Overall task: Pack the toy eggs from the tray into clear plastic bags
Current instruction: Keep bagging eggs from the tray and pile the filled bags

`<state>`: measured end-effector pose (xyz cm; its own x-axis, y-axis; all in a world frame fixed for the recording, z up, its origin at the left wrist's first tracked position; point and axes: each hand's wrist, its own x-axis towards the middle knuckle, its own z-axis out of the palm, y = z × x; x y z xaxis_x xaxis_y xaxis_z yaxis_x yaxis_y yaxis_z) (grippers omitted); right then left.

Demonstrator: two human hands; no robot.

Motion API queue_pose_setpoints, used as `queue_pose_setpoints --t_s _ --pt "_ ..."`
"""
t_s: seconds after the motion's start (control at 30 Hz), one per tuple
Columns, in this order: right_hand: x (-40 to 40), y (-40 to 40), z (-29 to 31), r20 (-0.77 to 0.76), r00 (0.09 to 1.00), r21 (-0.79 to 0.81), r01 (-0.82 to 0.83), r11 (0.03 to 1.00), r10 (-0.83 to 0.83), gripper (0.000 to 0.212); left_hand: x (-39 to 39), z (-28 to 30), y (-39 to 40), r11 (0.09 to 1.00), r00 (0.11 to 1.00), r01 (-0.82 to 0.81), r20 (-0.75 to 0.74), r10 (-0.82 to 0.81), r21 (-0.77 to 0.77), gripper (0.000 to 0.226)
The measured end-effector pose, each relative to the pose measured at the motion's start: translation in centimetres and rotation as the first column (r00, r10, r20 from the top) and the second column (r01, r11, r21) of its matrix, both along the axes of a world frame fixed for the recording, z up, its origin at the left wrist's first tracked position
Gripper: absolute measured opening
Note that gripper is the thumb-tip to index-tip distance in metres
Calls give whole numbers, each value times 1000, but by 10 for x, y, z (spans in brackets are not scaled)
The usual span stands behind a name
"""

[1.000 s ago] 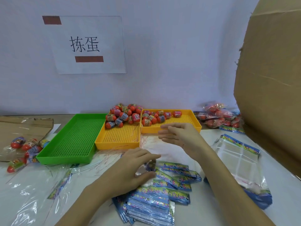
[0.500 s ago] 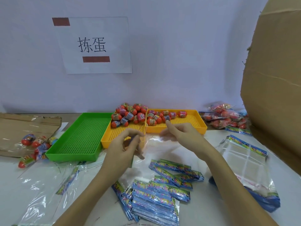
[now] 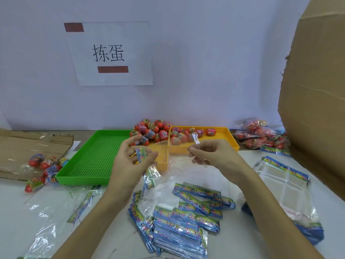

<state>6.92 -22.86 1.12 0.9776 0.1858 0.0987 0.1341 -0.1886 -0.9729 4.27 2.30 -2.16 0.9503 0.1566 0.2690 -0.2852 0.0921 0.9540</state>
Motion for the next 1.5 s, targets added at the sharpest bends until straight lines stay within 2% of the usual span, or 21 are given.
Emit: queue_pose_setpoints --t_s 0.07,0.23,0.3,0.43,0.47,0.57,0.63,0.73,0.83,0.93,1.03,1.13,1.3,1.43,1.5 --pt "0 0 0 4 1000 0 16 1000 -16 13 2 0 1 1000 1000 13 4 -13 16 62" --pt "1 5 -1 34 998 25 59 998 -59 16 2 -1 7 996 999 25 -32 -22 81 33" --pt "1 7 -1 46 997 41 59 997 -61 16 2 -1 9 997 998 35 -59 -31 63 28" --pt "0 12 -1 55 996 16 67 998 -67 15 2 -1 11 986 998 -4 -59 14 167 19" --pt "0 13 -1 60 996 4 70 998 -70 15 2 -1 10 984 998 -3 -58 14 178 19" --pt "0 14 0 79 993 2 83 997 -82 15 1 1 11 979 998 4 -56 8 206 40" --pt "-1 14 0 87 994 -4 60 998 -60 16 1 3 11 957 998 9 -59 8 289 41" --pt "-5 16 1 84 995 -74 -42 996 49 17 0 5 11 932 991 99 -118 -61 349 42" --pt "-6 22 0 76 990 -117 -107 987 117 15 -3 6 8 913 955 271 -204 -215 305 45" --pt "-7 24 -1 79 988 -130 -120 984 130 13 -6 7 6 920 955 268 -206 -213 288 25" --pt "-6 23 -1 87 990 -106 -102 989 111 16 -7 5 6 913 954 277 -197 -225 301 16" --pt "-6 25 0 44 992 -35 -116 993 117 18 -9 8 6 908 940 322 -209 -271 269 24" --pt "-7 23 0 -59 994 61 -93 994 96 20 -10 8 3 884 944 307 -229 -237 351 33" --pt "-6 21 0 -103 994 118 -28 993 40 13 -9 7 4 881 936 340 -209 -283 330 15" --pt "-5 19 1 -103 994 138 -24 990 38 14 -8 8 5 900 956 280 -182 -230 333 21"
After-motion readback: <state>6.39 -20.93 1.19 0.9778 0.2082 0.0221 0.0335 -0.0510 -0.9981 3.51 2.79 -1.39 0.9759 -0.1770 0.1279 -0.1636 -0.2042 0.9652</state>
